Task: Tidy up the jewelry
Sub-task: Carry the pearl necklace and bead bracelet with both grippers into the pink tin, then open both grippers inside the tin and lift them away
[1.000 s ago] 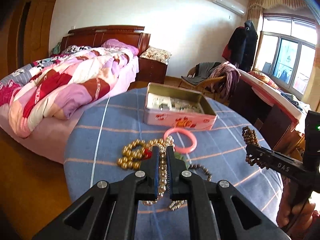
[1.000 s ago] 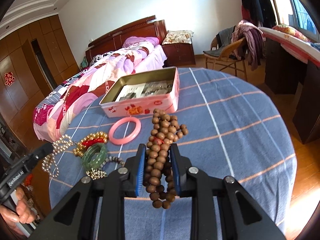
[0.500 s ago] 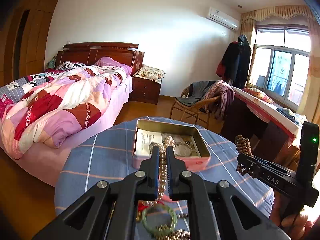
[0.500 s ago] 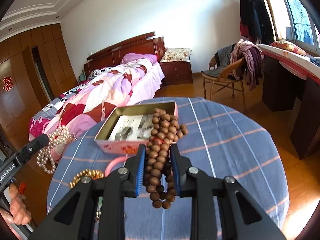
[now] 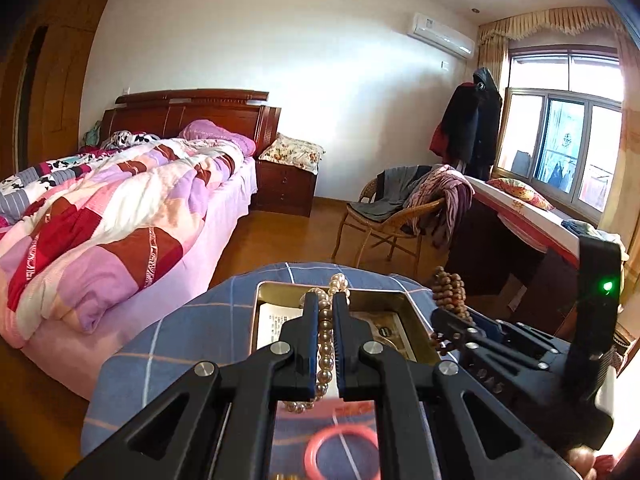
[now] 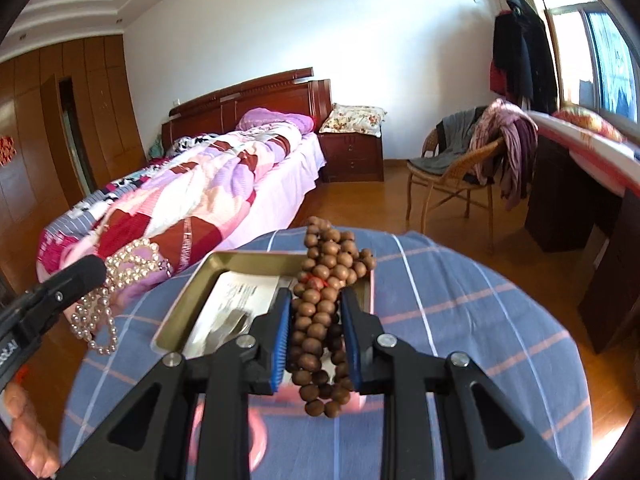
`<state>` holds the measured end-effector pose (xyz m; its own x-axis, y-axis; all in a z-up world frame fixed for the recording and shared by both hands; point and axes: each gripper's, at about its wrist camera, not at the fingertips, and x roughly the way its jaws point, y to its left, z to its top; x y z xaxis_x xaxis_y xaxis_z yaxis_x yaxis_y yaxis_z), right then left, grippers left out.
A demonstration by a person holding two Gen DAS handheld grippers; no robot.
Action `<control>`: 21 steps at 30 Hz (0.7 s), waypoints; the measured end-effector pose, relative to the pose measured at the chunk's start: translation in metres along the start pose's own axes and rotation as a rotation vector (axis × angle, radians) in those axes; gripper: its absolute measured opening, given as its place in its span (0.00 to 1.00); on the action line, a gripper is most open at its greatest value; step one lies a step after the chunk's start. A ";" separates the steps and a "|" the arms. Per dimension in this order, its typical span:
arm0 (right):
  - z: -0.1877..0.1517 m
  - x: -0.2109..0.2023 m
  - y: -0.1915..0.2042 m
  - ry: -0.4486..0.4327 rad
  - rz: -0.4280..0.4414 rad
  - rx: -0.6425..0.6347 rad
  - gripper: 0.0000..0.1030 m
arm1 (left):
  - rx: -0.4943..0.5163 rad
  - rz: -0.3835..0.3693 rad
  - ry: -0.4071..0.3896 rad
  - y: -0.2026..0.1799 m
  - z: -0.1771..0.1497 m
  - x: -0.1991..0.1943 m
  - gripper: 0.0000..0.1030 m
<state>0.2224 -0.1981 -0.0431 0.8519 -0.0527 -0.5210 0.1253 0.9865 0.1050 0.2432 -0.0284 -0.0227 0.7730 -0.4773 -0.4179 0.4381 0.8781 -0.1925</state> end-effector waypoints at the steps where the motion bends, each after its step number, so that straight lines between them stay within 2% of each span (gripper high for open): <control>1: -0.001 0.009 0.001 0.012 -0.013 -0.009 0.26 | 0.003 0.001 0.008 0.000 0.000 0.007 0.05; 5: -0.006 0.044 0.001 0.078 -0.071 -0.053 0.26 | 0.018 0.027 0.049 0.000 -0.002 0.037 0.05; 9: -0.010 0.062 0.000 0.128 -0.120 -0.094 0.26 | 0.025 0.039 0.081 0.001 -0.008 0.059 0.05; 14: -0.016 0.076 0.001 0.175 -0.105 -0.125 0.27 | 0.033 0.084 0.129 0.002 -0.020 0.078 0.05; 16: -0.015 0.074 0.000 0.164 -0.101 -0.116 0.30 | 0.028 0.116 0.132 0.002 -0.022 0.081 0.06; 17: -0.015 0.071 -0.001 0.156 -0.101 -0.114 0.38 | 0.022 0.130 0.125 0.005 -0.024 0.080 0.06; 18: -0.015 0.071 0.000 0.151 -0.093 -0.115 0.45 | 0.014 0.140 0.119 0.006 -0.024 0.079 0.09; 20: -0.016 0.069 0.003 0.142 -0.094 -0.134 0.49 | 0.000 0.145 0.118 0.007 -0.025 0.076 0.30; 21: -0.016 0.068 0.005 0.140 -0.099 -0.141 0.50 | -0.004 0.153 0.114 0.007 -0.025 0.076 0.51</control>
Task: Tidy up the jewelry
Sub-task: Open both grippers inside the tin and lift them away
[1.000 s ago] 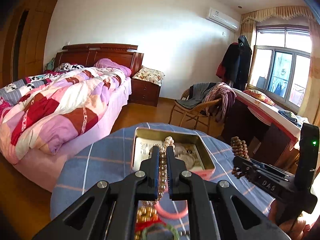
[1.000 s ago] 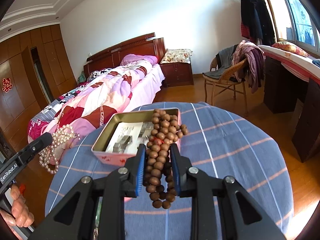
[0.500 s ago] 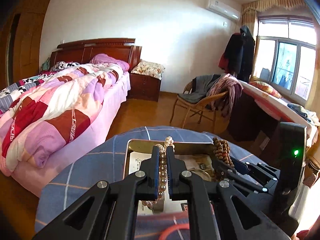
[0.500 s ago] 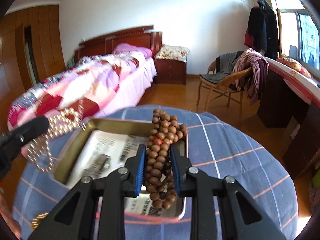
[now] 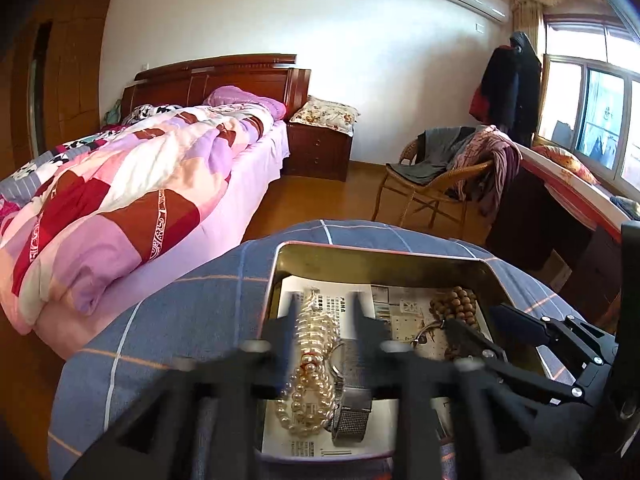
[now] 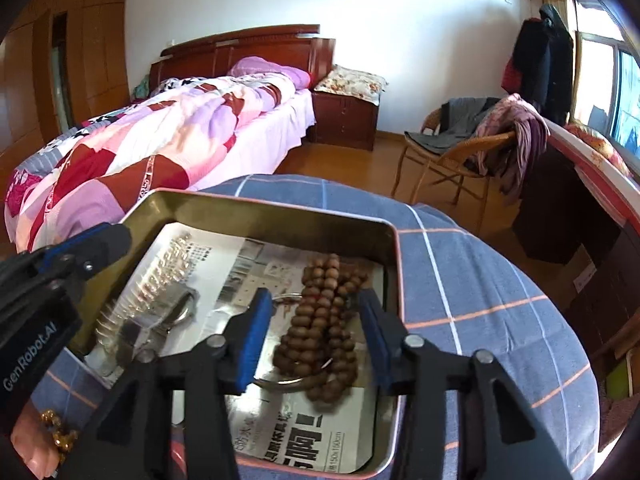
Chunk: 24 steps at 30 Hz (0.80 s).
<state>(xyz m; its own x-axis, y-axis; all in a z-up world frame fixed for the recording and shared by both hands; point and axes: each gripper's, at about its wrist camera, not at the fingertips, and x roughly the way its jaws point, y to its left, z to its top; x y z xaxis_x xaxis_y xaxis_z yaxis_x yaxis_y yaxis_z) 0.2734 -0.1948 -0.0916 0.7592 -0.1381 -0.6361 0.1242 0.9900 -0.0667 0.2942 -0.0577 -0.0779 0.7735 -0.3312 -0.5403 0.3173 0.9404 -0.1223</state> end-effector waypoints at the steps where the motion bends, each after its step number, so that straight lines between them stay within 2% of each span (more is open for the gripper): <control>1: 0.001 0.001 0.001 -0.003 0.001 -0.002 0.51 | -0.007 0.015 -0.013 0.001 0.000 -0.003 0.63; 4: 0.002 0.001 0.001 -0.007 -0.007 0.008 0.51 | -0.019 0.038 -0.043 0.004 0.002 -0.006 0.63; 15: 0.003 -0.002 -0.005 -0.030 -0.006 0.026 0.58 | -0.068 0.044 -0.050 0.012 0.009 -0.004 0.64; 20: 0.003 -0.011 -0.005 -0.075 -0.012 0.041 0.61 | -0.089 0.048 -0.067 0.014 0.013 -0.029 0.64; 24: 0.002 -0.021 -0.001 -0.058 -0.023 0.043 0.61 | -0.015 0.084 -0.091 0.008 0.014 -0.061 0.64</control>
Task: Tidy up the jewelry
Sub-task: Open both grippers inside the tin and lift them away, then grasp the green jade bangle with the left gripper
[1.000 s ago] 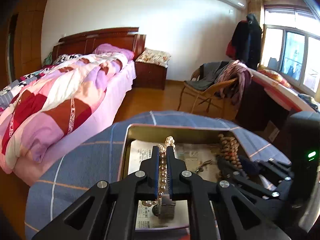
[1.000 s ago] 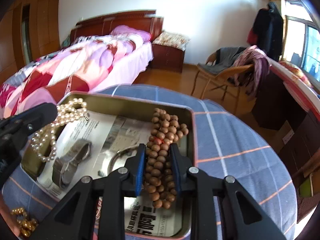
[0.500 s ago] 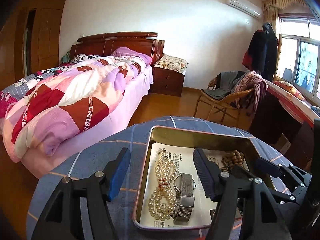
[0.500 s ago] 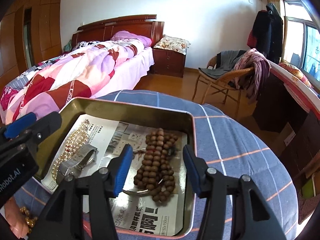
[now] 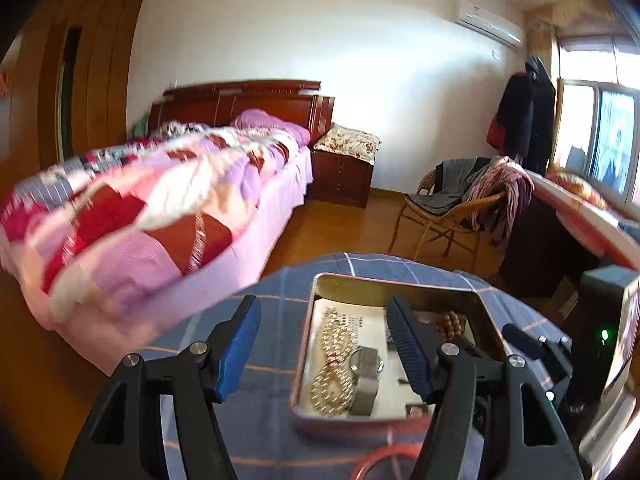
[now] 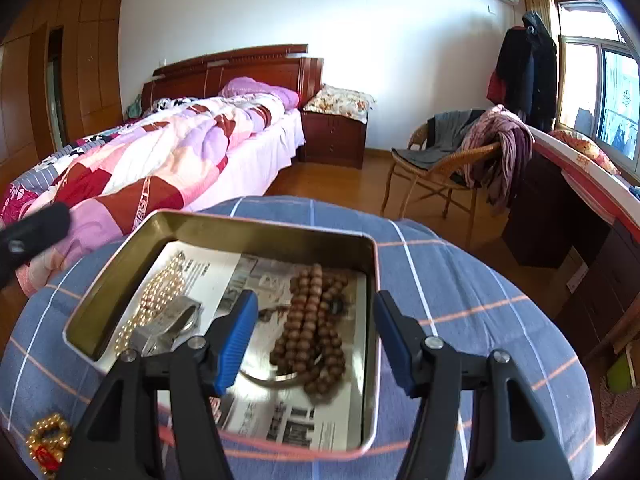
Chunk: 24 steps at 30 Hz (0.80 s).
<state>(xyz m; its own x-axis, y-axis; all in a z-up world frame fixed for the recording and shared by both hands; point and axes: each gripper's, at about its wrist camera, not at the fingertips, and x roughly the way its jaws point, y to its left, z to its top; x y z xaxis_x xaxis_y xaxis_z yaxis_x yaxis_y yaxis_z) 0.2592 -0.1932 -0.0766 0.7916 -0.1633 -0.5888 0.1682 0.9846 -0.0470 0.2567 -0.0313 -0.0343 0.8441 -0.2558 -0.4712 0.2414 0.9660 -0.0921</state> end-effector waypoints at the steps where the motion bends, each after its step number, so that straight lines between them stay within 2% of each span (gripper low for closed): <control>1: 0.000 -0.008 0.002 -0.009 -0.011 -0.004 0.61 | 0.006 0.007 -0.002 0.001 -0.001 -0.006 0.64; 3: -0.003 -0.020 0.004 -0.012 -0.021 -0.006 0.61 | 0.006 0.014 0.005 0.003 -0.004 -0.018 0.64; 7: -0.013 -0.042 0.008 0.004 0.017 0.010 0.61 | 0.006 0.025 0.035 0.007 -0.019 -0.039 0.64; 11: -0.027 -0.063 0.010 0.014 0.038 0.002 0.61 | 0.032 0.069 0.057 0.009 -0.037 -0.057 0.64; 16: -0.043 -0.081 0.011 0.034 0.044 0.004 0.61 | -0.027 0.045 0.088 0.015 -0.052 -0.075 0.64; 24: -0.064 -0.101 0.007 0.059 0.036 0.014 0.61 | -0.005 0.056 0.112 0.014 -0.077 -0.100 0.64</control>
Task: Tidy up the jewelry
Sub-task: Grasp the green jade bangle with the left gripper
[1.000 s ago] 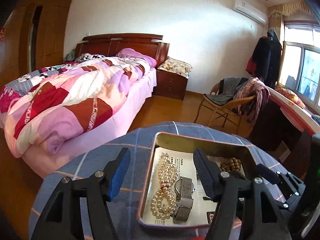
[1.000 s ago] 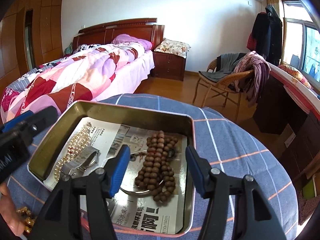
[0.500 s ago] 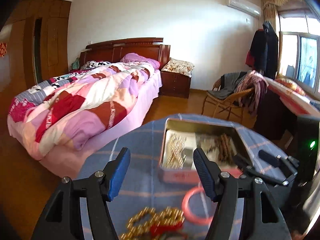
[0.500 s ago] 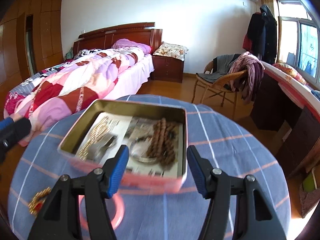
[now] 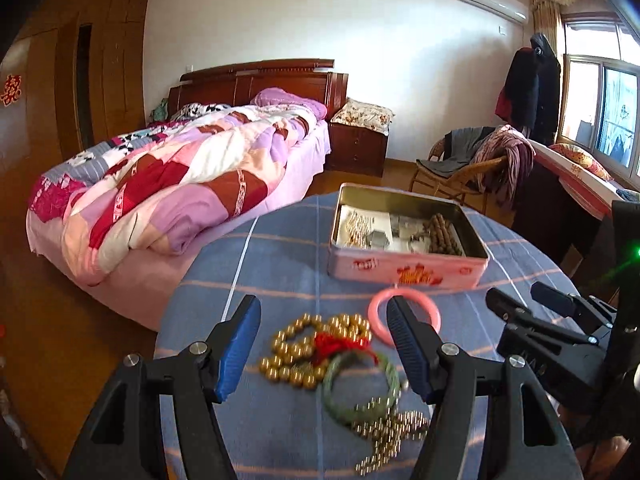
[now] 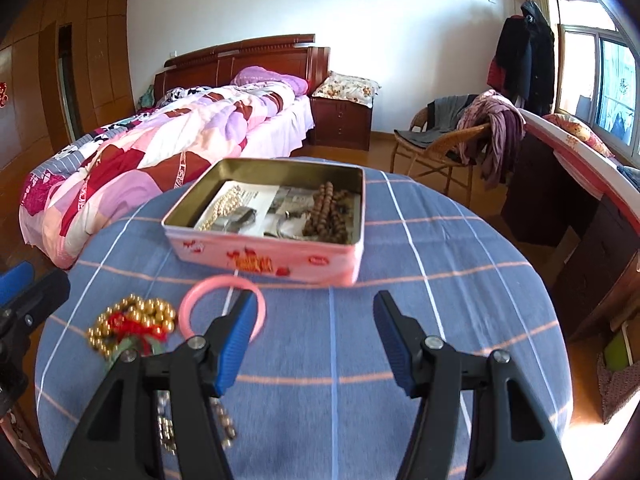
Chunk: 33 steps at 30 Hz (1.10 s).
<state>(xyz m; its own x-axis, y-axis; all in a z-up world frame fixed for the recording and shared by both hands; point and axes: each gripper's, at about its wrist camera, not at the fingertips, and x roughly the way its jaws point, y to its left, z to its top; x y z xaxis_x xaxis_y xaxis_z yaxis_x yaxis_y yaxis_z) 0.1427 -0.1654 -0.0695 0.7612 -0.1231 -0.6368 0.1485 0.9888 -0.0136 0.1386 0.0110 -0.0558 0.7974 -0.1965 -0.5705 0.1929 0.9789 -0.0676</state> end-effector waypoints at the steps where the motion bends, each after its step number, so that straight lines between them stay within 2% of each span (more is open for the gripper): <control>1: -0.003 -0.002 0.000 0.003 0.003 0.003 0.61 | -0.006 -0.002 0.008 0.002 -0.003 -0.001 0.64; 11: -0.041 -0.010 -0.011 0.056 0.013 0.014 0.61 | -0.001 0.033 0.045 0.015 -0.030 -0.012 0.64; 14: -0.045 -0.013 -0.020 0.077 0.059 0.065 0.56 | 0.011 0.043 0.062 0.018 -0.038 -0.011 0.64; 20: -0.051 -0.015 -0.019 0.093 0.060 0.061 0.55 | 0.013 0.004 0.116 0.017 -0.053 -0.007 0.64; 25: -0.051 -0.016 -0.018 0.090 0.059 0.049 0.55 | 0.068 -0.005 0.115 0.004 -0.055 -0.005 0.64; 33: -0.052 -0.010 -0.026 0.121 0.078 0.092 0.55 | 0.165 -0.139 0.080 -0.024 -0.038 0.007 0.63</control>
<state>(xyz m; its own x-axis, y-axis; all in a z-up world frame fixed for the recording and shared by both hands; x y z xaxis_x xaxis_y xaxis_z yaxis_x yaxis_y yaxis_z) 0.0986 -0.1852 -0.1028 0.6916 -0.0297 -0.7217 0.1535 0.9824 0.1066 0.1182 -0.0116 -0.0895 0.7101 -0.3174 -0.6285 0.3940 0.9189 -0.0189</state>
